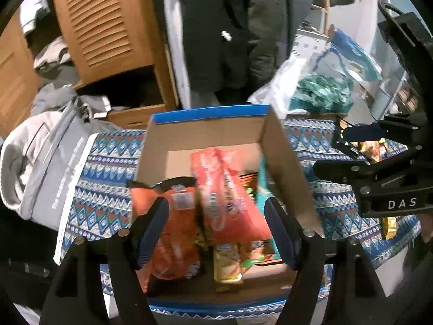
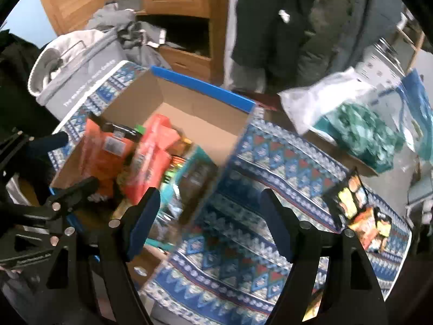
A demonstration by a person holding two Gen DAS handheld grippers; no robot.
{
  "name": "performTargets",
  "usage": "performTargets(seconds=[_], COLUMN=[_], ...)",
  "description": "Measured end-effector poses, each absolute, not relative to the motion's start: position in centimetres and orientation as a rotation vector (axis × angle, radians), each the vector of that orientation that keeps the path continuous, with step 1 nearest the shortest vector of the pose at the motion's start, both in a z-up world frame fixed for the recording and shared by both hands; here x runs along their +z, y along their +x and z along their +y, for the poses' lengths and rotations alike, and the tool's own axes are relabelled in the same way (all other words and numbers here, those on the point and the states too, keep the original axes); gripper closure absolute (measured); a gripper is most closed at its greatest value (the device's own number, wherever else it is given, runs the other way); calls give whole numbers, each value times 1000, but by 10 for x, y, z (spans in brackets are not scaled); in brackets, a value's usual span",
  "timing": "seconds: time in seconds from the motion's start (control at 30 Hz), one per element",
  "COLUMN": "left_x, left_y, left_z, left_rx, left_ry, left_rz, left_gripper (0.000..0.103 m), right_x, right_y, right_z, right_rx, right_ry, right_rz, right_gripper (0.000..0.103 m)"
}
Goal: Organize snacks
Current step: 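Open both tools to drop the orange and red bags into the box, then move both tools back to the table toward the gold stick bag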
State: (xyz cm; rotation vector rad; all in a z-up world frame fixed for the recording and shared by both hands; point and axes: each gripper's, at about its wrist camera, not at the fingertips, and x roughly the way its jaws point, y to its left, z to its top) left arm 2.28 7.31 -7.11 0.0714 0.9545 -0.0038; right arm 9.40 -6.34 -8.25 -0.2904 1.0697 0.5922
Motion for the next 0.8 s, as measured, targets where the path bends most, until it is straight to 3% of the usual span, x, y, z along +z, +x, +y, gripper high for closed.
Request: performTargets(seconds=[0.8], left_x=[-74], left_y=[35], left_z=[-29], left_rx=[-155], left_ry=[197], left_rz=[970], left_gripper=[25], right_x=[-106], right_y=[85], right_z=[-190], right_rx=[396], right_ry=[-199], right_rz=[1117], right_gripper=[25])
